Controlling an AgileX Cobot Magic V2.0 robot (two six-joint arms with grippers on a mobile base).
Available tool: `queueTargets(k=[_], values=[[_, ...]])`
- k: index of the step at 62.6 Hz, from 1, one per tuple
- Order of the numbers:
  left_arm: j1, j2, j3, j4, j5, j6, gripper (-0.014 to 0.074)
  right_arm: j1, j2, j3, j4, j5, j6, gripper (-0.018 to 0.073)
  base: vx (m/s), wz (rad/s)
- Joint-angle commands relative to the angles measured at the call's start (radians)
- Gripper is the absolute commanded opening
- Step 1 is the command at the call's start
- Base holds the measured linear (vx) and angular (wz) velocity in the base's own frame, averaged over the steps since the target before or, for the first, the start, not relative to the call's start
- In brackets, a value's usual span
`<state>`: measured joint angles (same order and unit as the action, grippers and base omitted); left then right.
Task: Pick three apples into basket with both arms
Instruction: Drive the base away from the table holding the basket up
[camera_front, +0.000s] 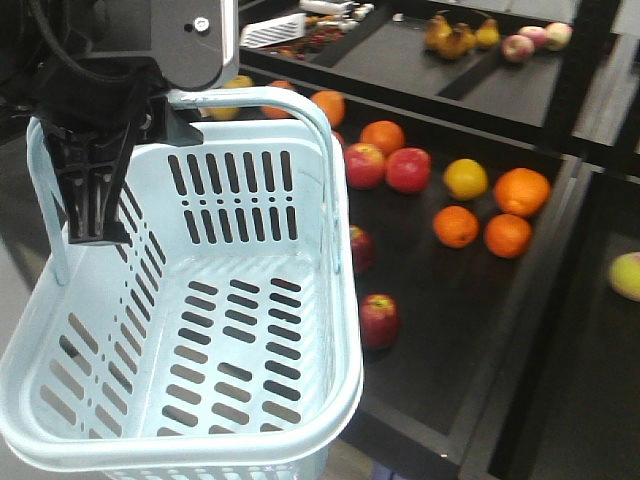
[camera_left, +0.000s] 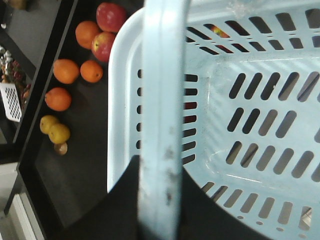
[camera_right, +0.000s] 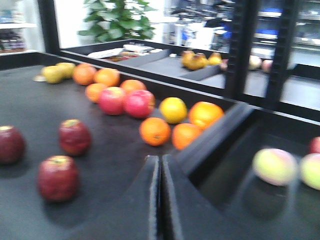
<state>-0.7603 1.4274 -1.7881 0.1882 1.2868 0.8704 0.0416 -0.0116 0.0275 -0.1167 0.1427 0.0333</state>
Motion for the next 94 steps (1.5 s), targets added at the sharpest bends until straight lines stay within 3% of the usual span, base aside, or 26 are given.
queueTargets(k=[1,94], values=[[-0.005,-0.034,-0.033,0.01,-0.038,-0.015,-0.0007,-0.007,-0.014,0.014,-0.006,-0.077,-0.008,-0.0008,-0.1,0.52],[-0.005,-0.034,-0.033,0.01,-0.038,-0.015,-0.0007,-0.007,-0.014,0.014,-0.006,-0.077,-0.008,-0.0008,-0.02,0.4]])
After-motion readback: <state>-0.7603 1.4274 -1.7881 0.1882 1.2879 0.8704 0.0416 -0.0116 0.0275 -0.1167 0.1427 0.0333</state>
